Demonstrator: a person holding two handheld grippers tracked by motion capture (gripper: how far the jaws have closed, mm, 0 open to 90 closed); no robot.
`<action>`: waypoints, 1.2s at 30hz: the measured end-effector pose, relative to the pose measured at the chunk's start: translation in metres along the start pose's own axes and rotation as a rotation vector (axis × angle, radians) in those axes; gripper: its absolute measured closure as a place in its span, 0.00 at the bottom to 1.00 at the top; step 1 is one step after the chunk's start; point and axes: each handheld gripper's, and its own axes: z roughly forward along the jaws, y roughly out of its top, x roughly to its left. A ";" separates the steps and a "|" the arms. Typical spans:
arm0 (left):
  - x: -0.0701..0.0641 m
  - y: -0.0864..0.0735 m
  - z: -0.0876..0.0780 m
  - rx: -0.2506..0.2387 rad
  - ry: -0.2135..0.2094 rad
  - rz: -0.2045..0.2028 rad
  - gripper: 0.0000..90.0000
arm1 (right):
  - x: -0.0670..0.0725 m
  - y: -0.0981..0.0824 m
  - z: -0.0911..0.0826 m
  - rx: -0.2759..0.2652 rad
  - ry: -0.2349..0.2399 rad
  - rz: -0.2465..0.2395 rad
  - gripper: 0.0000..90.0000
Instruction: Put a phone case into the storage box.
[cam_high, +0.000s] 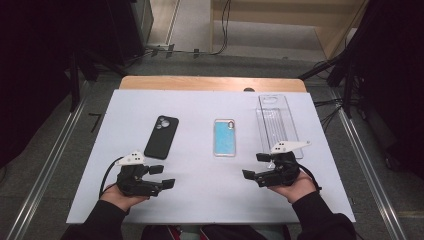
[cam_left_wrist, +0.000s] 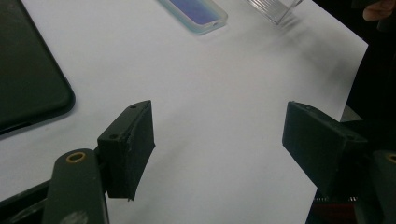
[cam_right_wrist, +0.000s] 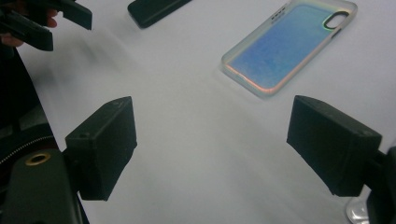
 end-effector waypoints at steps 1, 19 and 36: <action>0.000 0.000 0.000 0.001 0.000 0.000 0.28 | 0.000 0.002 0.002 -0.001 0.000 0.002 0.16; 0.000 0.000 -0.001 -0.003 -0.001 -0.005 0.28 | -0.004 0.043 0.044 0.031 -0.026 0.051 0.40; 0.001 -0.001 -0.002 -0.007 -0.003 -0.006 0.28 | -0.004 0.071 0.096 0.057 -0.010 0.073 0.56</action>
